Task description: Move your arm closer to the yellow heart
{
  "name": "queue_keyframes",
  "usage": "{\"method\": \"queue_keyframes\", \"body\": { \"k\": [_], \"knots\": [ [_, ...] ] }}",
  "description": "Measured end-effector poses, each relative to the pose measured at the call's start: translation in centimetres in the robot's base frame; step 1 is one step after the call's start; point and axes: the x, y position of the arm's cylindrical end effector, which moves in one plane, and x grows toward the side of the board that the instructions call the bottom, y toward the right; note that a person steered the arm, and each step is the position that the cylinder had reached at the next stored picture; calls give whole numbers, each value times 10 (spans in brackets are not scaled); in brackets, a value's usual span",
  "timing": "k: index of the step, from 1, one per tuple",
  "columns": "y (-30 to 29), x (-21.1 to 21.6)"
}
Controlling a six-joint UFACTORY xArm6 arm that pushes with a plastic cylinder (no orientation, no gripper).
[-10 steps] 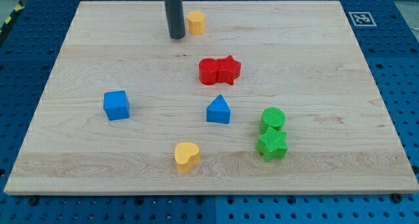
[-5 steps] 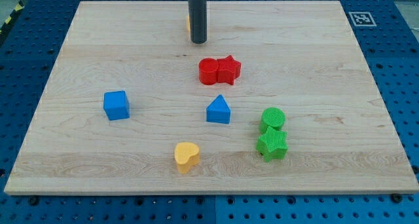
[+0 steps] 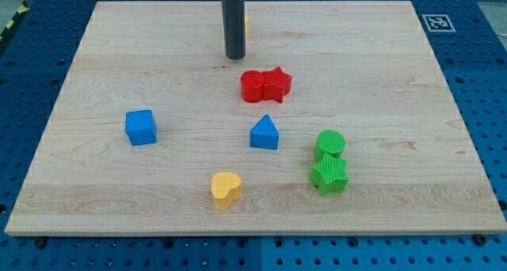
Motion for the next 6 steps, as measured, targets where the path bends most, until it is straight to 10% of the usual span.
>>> {"method": "queue_keyframes", "body": {
  "k": [6],
  "knots": [
    [-64, 39]
  ]
}}
